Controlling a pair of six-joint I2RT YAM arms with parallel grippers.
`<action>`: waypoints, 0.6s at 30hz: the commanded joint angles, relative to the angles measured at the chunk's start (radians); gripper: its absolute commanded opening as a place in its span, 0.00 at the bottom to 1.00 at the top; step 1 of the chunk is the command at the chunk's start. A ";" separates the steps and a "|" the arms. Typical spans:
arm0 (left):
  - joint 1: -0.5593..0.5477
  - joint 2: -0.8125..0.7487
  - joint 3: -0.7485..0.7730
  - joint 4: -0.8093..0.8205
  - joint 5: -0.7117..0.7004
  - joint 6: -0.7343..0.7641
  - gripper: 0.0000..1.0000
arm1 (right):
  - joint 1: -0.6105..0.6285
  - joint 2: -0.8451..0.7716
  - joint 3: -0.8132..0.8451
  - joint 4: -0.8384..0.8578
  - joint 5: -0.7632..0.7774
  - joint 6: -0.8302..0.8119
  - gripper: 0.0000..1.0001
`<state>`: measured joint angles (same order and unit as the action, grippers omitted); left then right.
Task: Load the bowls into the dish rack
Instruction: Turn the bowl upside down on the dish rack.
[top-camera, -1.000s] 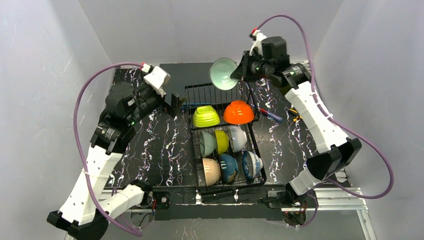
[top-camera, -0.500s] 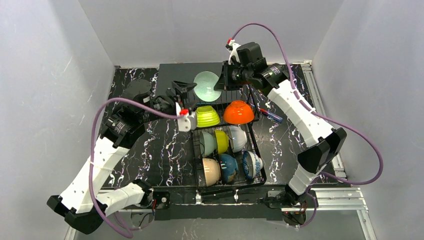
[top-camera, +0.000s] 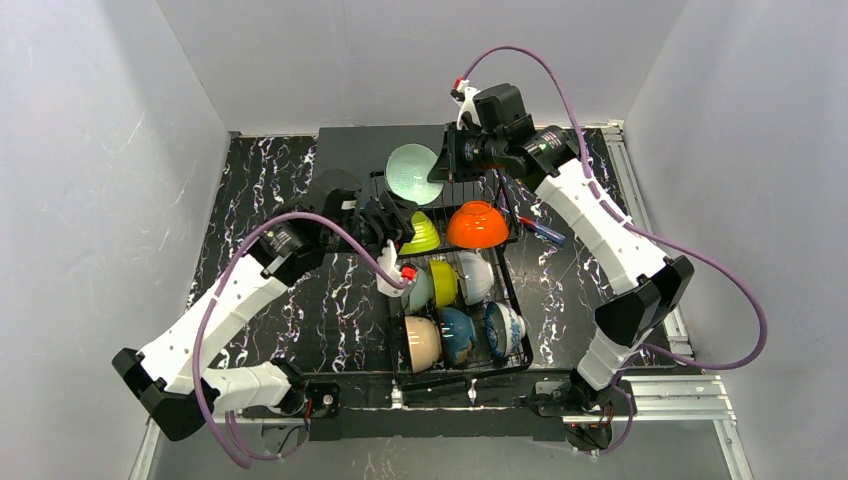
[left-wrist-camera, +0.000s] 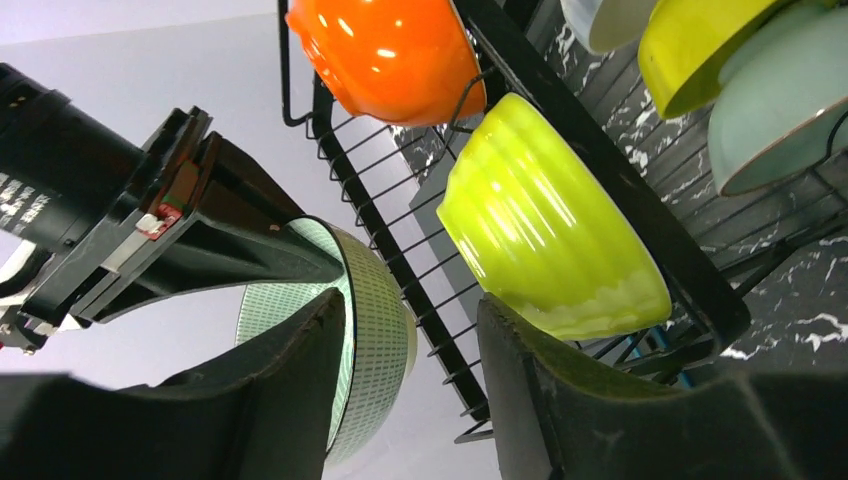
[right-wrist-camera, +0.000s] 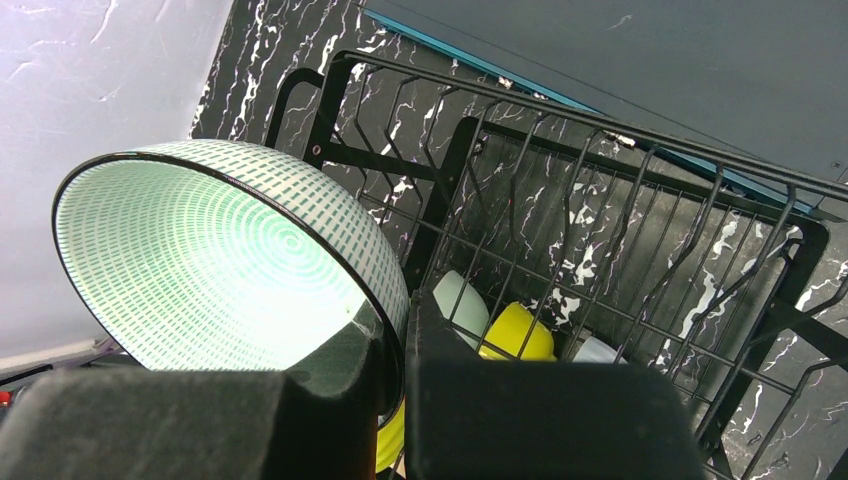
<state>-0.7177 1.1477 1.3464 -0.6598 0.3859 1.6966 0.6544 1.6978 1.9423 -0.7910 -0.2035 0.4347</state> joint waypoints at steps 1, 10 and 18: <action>-0.050 0.018 0.031 -0.016 -0.157 0.057 0.48 | 0.001 -0.017 0.065 0.041 -0.035 0.003 0.01; -0.100 0.060 0.019 0.112 -0.334 -0.007 0.42 | 0.003 -0.022 0.060 0.038 -0.042 -0.008 0.01; -0.106 0.103 0.039 0.136 -0.457 -0.045 0.11 | 0.003 -0.026 0.054 0.058 -0.061 -0.008 0.01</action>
<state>-0.8188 1.2392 1.3514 -0.5560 0.0250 1.6787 0.6548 1.6978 1.9427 -0.7971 -0.2157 0.4133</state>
